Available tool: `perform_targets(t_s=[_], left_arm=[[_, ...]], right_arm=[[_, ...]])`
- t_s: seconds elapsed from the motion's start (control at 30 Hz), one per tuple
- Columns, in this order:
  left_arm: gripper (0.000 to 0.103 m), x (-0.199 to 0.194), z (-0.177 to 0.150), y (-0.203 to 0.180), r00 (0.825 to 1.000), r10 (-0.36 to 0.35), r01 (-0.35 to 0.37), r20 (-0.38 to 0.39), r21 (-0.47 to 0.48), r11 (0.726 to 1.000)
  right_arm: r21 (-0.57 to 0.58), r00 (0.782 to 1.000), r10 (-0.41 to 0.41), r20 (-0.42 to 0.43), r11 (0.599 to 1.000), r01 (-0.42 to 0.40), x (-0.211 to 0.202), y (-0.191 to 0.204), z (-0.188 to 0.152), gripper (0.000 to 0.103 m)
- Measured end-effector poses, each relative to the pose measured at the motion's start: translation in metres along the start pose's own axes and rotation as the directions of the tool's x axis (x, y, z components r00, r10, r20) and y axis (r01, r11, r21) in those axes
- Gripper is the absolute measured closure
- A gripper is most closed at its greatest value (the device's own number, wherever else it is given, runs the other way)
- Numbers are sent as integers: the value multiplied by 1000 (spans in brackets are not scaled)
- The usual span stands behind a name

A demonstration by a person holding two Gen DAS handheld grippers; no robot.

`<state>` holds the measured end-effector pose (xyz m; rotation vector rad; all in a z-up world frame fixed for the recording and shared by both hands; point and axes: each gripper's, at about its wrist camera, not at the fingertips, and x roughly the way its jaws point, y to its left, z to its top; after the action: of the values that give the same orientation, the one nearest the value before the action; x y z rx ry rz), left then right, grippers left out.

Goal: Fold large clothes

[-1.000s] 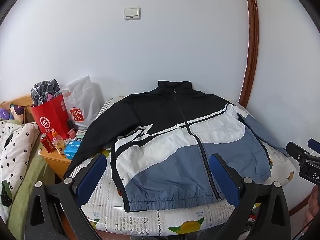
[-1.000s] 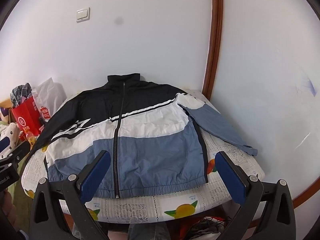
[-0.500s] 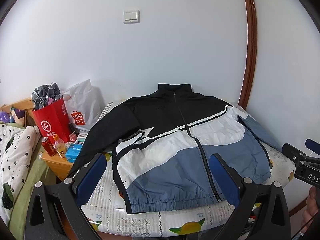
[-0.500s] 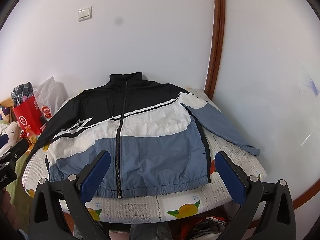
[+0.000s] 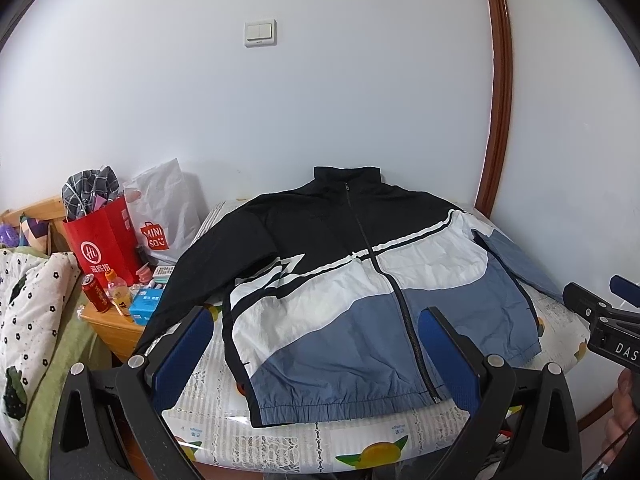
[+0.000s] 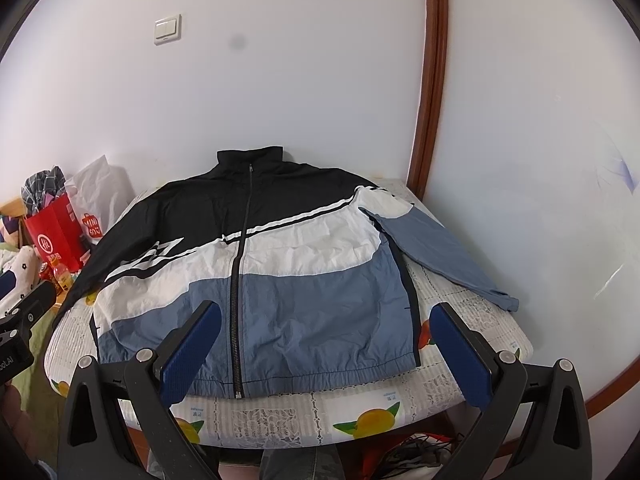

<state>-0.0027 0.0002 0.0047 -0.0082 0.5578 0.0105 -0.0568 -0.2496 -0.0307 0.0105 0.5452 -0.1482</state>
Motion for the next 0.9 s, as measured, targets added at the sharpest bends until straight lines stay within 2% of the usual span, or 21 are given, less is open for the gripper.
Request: perform_targets(t_s=[0.9], left_arm=[[0,-2,1,3,1000,10,-10,-1,-16,1000]], right_arm=[[-10,1000,-8,-2,1000,8,3,4,-2,0]])
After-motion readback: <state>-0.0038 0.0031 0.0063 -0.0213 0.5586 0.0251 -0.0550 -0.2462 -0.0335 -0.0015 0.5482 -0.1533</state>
